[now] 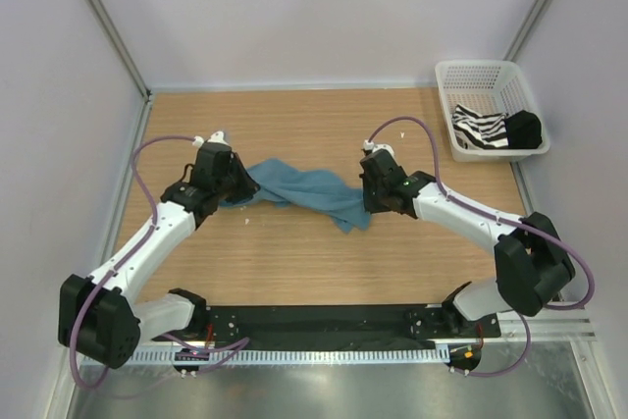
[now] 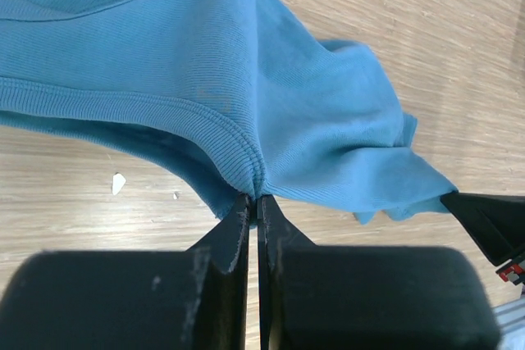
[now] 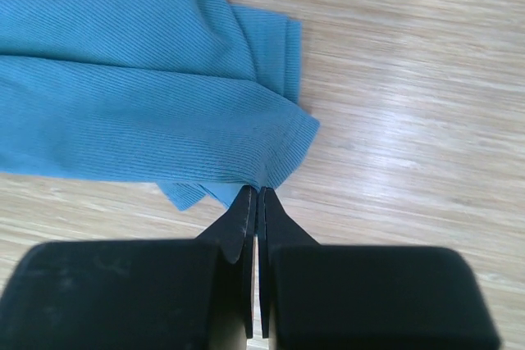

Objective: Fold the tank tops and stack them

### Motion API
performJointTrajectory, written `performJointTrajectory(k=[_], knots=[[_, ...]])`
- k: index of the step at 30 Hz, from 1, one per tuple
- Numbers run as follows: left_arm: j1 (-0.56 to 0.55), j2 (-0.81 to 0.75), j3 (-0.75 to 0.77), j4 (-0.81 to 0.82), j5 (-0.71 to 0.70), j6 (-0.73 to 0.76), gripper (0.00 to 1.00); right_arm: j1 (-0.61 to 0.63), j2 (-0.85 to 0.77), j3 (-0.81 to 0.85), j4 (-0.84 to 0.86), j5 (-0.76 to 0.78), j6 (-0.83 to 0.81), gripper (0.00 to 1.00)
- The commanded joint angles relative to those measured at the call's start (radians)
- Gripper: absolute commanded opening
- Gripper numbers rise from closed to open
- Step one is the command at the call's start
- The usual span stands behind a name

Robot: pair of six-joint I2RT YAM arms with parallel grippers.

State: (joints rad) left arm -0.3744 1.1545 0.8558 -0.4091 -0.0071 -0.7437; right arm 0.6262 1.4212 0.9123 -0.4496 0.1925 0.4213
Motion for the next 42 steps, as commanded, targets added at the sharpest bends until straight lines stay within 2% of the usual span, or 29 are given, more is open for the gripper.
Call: performJointTrajectory(k=[1, 4, 5, 9, 11, 13, 15, 17, 22, 25, 26, 27, 29, 31, 33, 35, 36, 39, 40, 42], knots=[[0.023, 0.019, -0.004, 0.007, 0.082, 0.004, 0.00, -0.005, 0.034, 0.083, -0.026, -0.071, -0.032, 0.01], [0.022, -0.007, -0.040, 0.003, 0.150, -0.028, 0.00, -0.005, 0.009, 0.089, -0.066, -0.166, -0.030, 0.01], [0.022, -0.022, -0.052, 0.003, 0.163, -0.034, 0.00, -0.003, -0.034, 0.082, -0.072, -0.230, -0.027, 0.01], [0.020, -0.127, -0.118, -0.065, 0.171, -0.040, 0.00, -0.003, -0.161, 0.014, -0.118, -0.307, 0.005, 0.01], [0.022, -0.185, -0.170, -0.083, 0.185, -0.063, 0.00, -0.003, -0.200, 0.004, -0.162, -0.297, 0.017, 0.01], [0.022, -0.200, -0.201, -0.074, 0.220, -0.085, 0.00, -0.008, -0.196, 0.031, -0.202, -0.205, 0.010, 0.01], [0.020, -0.188, -0.224, -0.063, 0.207, -0.080, 0.00, -0.045, -0.153, 0.075, -0.242, -0.125, -0.010, 0.01], [0.023, -0.136, -0.225, -0.050, 0.181, -0.069, 0.00, -0.086, -0.058, 0.108, -0.242, -0.136, -0.044, 0.01], [0.032, 0.025, -0.187, 0.079, 0.147, -0.066, 0.00, -0.140, 0.172, 0.209, -0.123, -0.151, -0.041, 0.06], [0.042, 0.112, -0.133, 0.099, 0.111, -0.060, 0.01, -0.161, 0.229, 0.234, -0.074, -0.154, -0.026, 0.09], [0.046, 0.123, -0.111, 0.102, 0.101, -0.049, 0.03, -0.175, 0.231, 0.226, -0.036, -0.169, -0.021, 0.11], [0.048, 0.143, -0.101, 0.102, 0.081, -0.045, 0.05, -0.183, 0.226, 0.203, -0.018, -0.177, -0.012, 0.21], [0.052, 0.157, -0.084, 0.110, 0.082, -0.028, 0.29, -0.200, 0.197, 0.175, 0.023, -0.180, -0.003, 0.33], [0.054, 0.174, -0.078, 0.121, 0.098, -0.023, 0.38, -0.212, 0.179, 0.145, 0.032, -0.215, 0.004, 0.39], [0.055, 0.185, -0.077, 0.127, 0.107, -0.023, 0.39, -0.220, 0.144, 0.120, 0.035, -0.226, 0.004, 0.43], [0.055, 0.186, -0.080, 0.127, 0.116, -0.022, 0.46, -0.221, 0.114, 0.099, 0.041, -0.229, 0.005, 0.50], [0.057, 0.177, -0.086, 0.122, 0.119, -0.020, 0.51, -0.224, 0.079, 0.061, 0.043, -0.238, 0.004, 0.57], [0.055, 0.153, -0.104, 0.116, 0.119, -0.017, 0.58, -0.232, 0.027, 0.021, 0.046, -0.249, 0.005, 0.57], [0.057, 0.142, -0.112, 0.115, 0.119, -0.017, 0.62, -0.235, -0.005, 0.008, 0.048, -0.270, 0.005, 0.55], [0.055, 0.103, -0.138, 0.102, 0.114, -0.017, 0.63, -0.243, -0.030, -0.035, 0.057, -0.297, 0.008, 0.48]])
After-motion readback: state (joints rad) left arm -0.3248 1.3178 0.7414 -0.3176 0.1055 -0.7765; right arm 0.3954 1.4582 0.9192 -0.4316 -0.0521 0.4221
